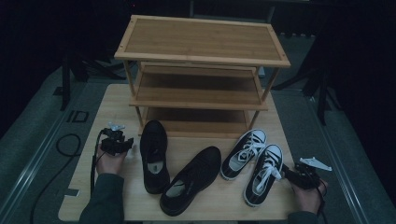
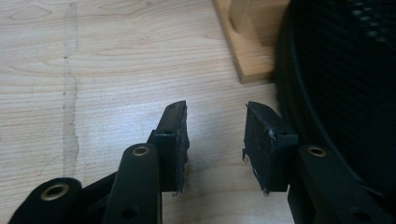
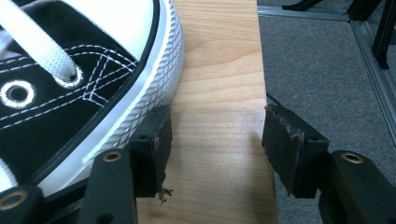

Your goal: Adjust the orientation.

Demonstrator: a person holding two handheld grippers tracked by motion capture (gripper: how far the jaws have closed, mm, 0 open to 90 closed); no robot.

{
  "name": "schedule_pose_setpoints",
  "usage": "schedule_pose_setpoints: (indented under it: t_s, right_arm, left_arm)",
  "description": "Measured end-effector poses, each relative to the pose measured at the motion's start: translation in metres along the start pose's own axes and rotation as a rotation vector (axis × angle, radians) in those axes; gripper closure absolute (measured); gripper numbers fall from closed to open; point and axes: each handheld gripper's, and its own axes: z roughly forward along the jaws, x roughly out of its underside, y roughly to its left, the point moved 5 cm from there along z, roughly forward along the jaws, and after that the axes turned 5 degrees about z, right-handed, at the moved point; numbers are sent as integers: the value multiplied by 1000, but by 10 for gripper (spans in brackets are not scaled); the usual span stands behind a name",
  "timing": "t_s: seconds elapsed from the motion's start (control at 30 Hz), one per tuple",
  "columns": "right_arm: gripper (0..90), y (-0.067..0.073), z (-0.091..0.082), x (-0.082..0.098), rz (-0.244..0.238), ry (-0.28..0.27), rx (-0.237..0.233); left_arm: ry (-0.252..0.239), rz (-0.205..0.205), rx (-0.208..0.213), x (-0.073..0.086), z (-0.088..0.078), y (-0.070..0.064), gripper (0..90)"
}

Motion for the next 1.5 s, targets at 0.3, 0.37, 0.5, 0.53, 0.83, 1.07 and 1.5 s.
schedule_pose_setpoints:
  t_s: [0.3, 0.37, 0.5, 0.53, 0.83, 1.07, 1.5]
  right_arm:
    - [422, 0, 0, 0, -1, 0, -1]
    - [421, 0, 0, 0, -1, 0, -1]
    - [421, 0, 0, 0, -2, 0, -2]
    - [421, 0, 0, 0, -2, 0, -2]
    - [421, 0, 0, 0, -2, 0, -1]
    - [421, 0, 0, 0, -2, 0, -1]
    - [421, 0, 0, 0, -4, 0, -3]
  left_arm:
    - [-22, 22, 28, -5, -17, -6, 629]
    - [-21, 22, 30, -5, -20, -5, 626]
    - [-13, 21, 35, -5, -25, -5, 628]
    - [-14, 20, 36, -5, -26, -5, 628]
    - [-15, 57, 70, -9, -42, -13, 625]
    - [8, 100, 98, -12, -54, -21, 609]
    - [-22, 124, 120, -22, -81, -32, 573]
